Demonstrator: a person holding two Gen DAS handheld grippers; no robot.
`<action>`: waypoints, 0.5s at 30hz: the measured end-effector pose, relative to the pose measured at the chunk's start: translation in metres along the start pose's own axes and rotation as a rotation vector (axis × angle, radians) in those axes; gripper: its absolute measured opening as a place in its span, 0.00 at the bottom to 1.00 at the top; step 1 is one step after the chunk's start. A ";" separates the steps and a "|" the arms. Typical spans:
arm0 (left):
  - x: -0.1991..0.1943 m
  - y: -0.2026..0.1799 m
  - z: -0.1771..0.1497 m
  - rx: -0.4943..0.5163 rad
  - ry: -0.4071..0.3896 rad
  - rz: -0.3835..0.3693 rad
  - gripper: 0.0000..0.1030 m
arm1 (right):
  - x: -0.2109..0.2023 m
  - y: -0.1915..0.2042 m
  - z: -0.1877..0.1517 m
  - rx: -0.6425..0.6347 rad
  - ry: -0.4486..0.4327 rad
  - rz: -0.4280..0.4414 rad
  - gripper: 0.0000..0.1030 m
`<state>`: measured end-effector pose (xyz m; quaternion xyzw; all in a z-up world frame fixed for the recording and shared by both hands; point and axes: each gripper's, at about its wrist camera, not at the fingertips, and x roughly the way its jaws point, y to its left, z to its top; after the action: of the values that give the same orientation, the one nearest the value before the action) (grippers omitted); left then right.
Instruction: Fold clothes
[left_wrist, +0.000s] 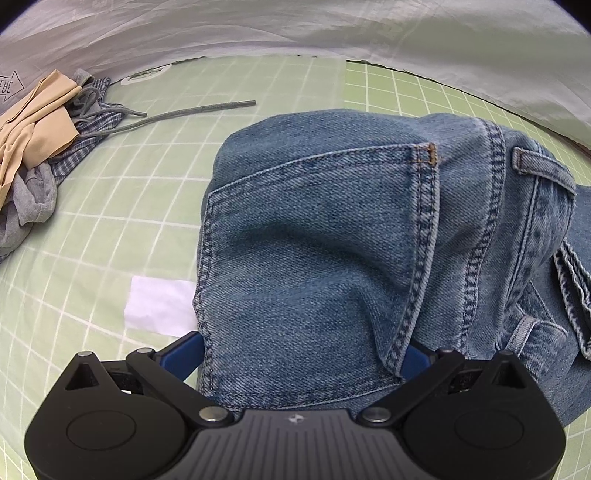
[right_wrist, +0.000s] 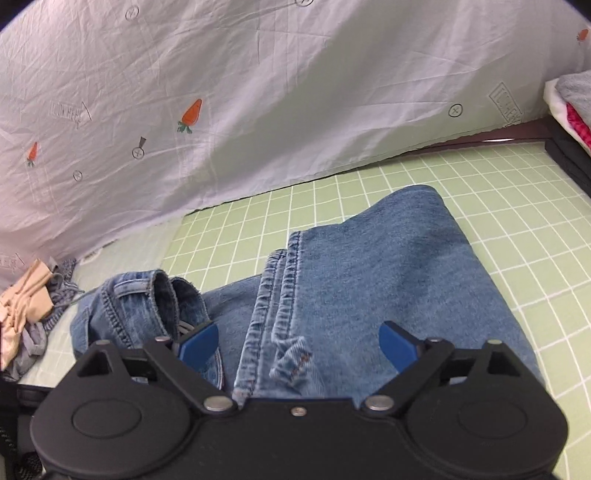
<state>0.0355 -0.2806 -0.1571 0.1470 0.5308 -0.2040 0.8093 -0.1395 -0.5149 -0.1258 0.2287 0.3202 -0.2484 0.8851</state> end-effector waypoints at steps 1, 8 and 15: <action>0.000 0.000 0.000 0.000 -0.002 0.000 1.00 | 0.012 0.006 0.003 -0.019 0.015 -0.014 0.92; 0.000 0.003 -0.002 -0.005 -0.011 -0.005 1.00 | 0.081 0.036 -0.005 -0.076 0.097 -0.085 0.90; 0.001 0.003 -0.002 -0.013 -0.014 -0.015 1.00 | 0.076 0.040 -0.009 -0.140 0.075 -0.140 0.29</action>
<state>0.0354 -0.2775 -0.1584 0.1362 0.5274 -0.2074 0.8125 -0.0689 -0.5012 -0.1740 0.1527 0.3849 -0.2778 0.8668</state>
